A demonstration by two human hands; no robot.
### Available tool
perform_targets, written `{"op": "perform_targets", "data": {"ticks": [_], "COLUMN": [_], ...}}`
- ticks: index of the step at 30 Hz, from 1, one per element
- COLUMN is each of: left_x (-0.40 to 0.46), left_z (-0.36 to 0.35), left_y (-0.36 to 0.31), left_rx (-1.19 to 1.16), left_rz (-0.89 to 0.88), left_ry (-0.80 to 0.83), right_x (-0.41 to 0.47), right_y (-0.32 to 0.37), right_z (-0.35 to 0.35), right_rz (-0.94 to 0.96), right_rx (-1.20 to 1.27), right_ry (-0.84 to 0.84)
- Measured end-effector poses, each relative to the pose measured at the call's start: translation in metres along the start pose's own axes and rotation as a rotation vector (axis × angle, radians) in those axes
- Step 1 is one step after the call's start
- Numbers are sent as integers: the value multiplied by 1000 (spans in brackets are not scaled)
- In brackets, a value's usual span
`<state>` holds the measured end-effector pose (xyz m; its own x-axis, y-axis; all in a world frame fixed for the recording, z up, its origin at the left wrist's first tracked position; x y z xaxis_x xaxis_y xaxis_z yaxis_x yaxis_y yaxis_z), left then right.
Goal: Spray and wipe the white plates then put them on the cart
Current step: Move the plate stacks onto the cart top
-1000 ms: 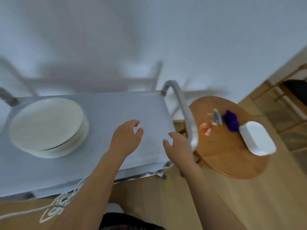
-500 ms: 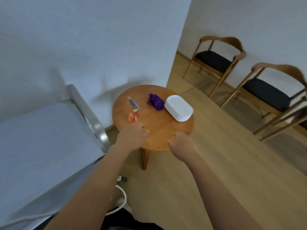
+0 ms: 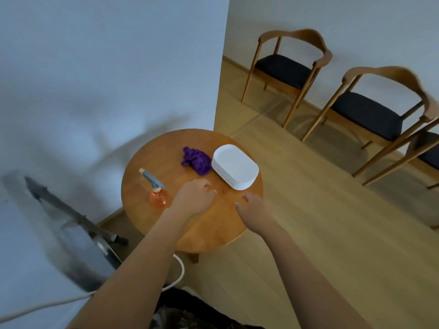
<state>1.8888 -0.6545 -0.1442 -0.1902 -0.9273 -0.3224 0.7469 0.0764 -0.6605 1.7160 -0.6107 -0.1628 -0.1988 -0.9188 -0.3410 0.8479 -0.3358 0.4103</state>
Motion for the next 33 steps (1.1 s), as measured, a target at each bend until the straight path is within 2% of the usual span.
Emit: {"op": "perform_targets", "data": {"ticks": [6, 13, 19, 22, 24, 29, 33], "left_x": [63, 136, 214, 252, 274, 311, 333], "left_z": [-6, -30, -60, -79, -88, -97, -112], "left_y": [7, 5, 17, 30, 37, 61, 69], "left_rx": [-55, -139, -308, -313, -287, -336, -424], "left_rz": [39, 94, 215, 246, 218, 336, 387], "left_ry": [9, -41, -130, -133, -131, -182, -118], "right_x": [56, 117, 177, 199, 209, 225, 230], "right_y": [-14, -48, -103, -116, -119, -115, -108], "right_z": [-13, -28, -58, -83, -96, -122, -130], "right_rz": [-113, -177, -563, -692, -732, -738, -700], "right_rx": [80, 49, 595, 826, 930, 1088, 1107], "right_ry": [39, 60, 64, 106, 139, 282, 287]}}
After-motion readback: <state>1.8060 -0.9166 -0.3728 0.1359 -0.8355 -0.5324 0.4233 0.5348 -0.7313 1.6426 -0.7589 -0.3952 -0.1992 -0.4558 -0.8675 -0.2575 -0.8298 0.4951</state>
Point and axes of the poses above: each hand's wrist, its own x-axis towards the middle knuckle, its own z-axis out of the back of the hand, y = z × x, the point moved 6 cm from there along x, towards the middle knuckle, and after that the axes turned 4 degrees about -x, right-handed, at the moved point
